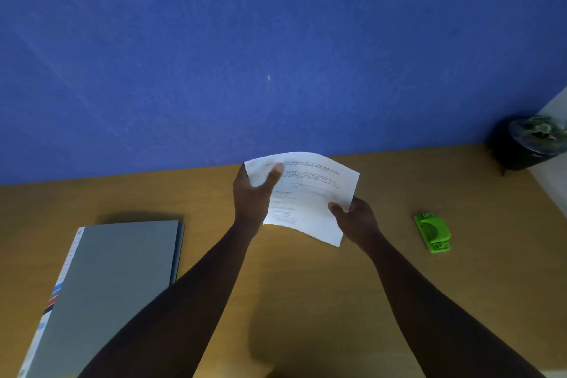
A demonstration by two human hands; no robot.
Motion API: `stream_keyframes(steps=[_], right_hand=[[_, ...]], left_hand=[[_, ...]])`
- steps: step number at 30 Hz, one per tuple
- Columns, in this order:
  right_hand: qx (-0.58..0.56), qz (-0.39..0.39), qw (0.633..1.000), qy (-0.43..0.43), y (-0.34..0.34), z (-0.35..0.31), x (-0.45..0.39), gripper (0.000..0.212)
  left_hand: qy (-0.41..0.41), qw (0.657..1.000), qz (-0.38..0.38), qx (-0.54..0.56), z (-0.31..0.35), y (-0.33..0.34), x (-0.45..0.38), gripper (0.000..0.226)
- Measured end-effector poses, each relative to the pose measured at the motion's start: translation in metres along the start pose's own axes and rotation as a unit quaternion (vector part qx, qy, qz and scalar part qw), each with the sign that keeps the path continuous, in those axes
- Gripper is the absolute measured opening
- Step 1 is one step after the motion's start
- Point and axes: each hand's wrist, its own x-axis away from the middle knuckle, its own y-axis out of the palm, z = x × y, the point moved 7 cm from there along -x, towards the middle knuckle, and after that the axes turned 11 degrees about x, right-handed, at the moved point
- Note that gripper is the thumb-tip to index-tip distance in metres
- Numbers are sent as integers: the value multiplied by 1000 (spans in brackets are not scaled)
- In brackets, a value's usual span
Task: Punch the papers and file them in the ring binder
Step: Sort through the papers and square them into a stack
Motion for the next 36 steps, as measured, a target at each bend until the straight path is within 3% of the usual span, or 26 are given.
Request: stream_keyframes(steps=[3,9,23,36], right_hand=[[-10,7,1000,2,-1,3,1,32],[-13,9,1000,7,-1,5,4,30],[22,-2,1000,12,7,18,7,31],[32,14,999,-8,0,22,10,33]], left_hand=[[-30,999,-36,-14,-16,-8,9,33],[-110,991,-35,-69,-55,-30,23,20],[-137,985,-69,-78,-79,-31,33,26],[-84,993,-59,-57,-71,-28,36,25]])
